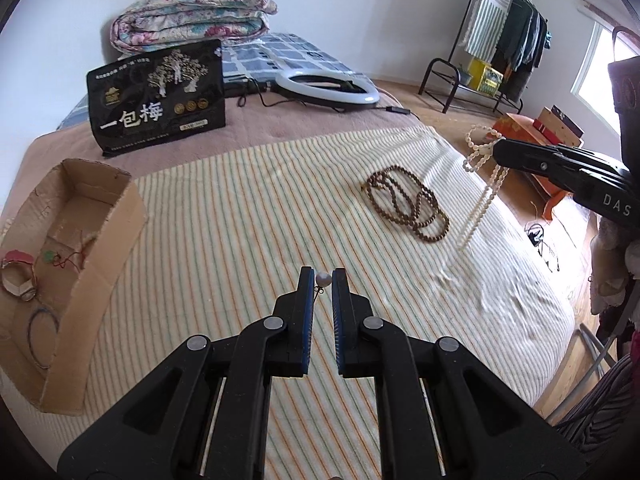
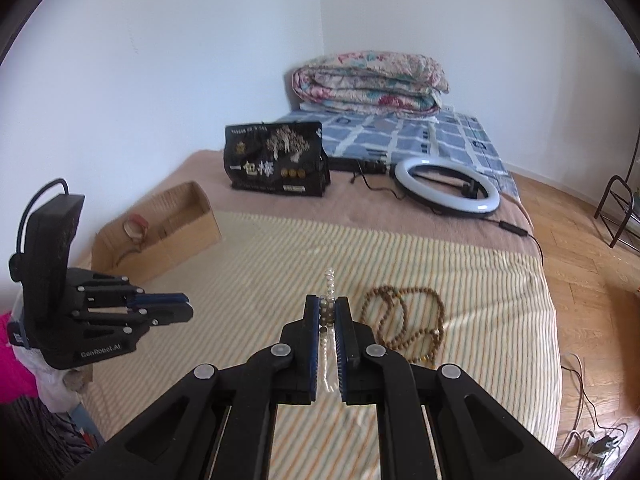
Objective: Organize jewelry
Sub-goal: 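Carry pearl bead with left tool over box while right tool carries pearl bracelet there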
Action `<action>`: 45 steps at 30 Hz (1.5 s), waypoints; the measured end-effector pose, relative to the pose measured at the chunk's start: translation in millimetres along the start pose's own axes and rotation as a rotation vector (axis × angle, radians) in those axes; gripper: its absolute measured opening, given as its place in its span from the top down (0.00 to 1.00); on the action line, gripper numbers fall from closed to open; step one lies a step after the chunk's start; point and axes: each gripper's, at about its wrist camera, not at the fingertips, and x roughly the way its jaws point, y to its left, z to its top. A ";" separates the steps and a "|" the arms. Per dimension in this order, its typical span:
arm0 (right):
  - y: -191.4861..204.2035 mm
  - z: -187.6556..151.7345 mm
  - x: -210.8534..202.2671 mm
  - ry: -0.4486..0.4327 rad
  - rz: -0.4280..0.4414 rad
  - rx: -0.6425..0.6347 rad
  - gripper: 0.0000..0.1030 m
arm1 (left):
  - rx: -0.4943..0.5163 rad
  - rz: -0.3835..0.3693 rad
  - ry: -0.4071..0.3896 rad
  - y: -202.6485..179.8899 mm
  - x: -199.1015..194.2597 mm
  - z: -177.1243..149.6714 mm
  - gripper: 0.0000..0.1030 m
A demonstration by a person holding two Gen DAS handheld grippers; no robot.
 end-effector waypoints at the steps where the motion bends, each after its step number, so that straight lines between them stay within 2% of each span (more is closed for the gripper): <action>1: 2.7 2.4 -0.8 -0.007 0.005 -0.001 0.95 | -0.007 0.003 -0.010 3.4 -4.0 1.6 0.93; 14: 62.3 47.6 18.4 -0.076 0.091 -0.038 0.95 | -0.108 0.072 -0.105 58.3 -47.4 11.7 0.93; 20: 85.7 61.4 35.4 -0.081 0.132 -0.052 0.95 | -0.160 0.116 -0.144 92.9 -67.4 11.4 0.93; 27: 103.7 77.9 57.1 -0.085 0.165 -0.064 0.95 | -0.217 0.169 -0.149 137.5 -86.3 10.8 0.94; 35: 129.6 105.9 85.6 -0.112 0.228 -0.068 0.95 | -0.232 0.244 -0.146 176.8 -101.9 7.5 0.93; 45: 189.2 130.6 132.9 -0.097 0.323 -0.134 0.95 | -0.323 0.228 -0.102 217.7 -96.4 -7.7 0.94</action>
